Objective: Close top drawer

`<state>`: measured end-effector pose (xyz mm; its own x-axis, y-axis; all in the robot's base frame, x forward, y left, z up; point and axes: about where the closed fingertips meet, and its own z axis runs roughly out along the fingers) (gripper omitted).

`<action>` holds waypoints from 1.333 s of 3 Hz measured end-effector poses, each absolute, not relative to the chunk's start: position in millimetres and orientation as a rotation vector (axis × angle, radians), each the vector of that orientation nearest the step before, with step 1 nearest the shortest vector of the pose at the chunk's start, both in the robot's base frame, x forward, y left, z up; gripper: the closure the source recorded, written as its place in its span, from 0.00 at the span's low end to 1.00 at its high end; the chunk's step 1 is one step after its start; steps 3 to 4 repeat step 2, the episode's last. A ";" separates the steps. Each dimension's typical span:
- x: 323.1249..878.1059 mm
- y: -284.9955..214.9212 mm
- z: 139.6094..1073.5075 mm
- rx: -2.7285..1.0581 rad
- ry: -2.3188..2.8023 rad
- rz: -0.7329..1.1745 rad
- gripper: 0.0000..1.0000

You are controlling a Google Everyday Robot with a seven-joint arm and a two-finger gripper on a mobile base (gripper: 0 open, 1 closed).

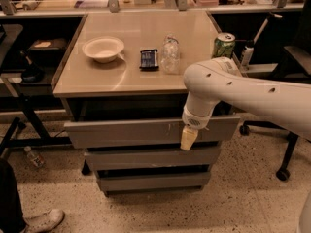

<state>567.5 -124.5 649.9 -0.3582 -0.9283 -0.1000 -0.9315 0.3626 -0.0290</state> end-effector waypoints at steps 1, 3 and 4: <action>567.5 -124.5 649.8 -1.719 2.510 0.050 0.00; 567.5 -124.5 649.8 -1.719 2.510 0.050 0.00; 567.5 -124.5 649.8 -1.719 2.510 0.050 0.00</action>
Offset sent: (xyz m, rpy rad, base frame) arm 0.0000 0.0000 0.0000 0.0000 0.0000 0.0000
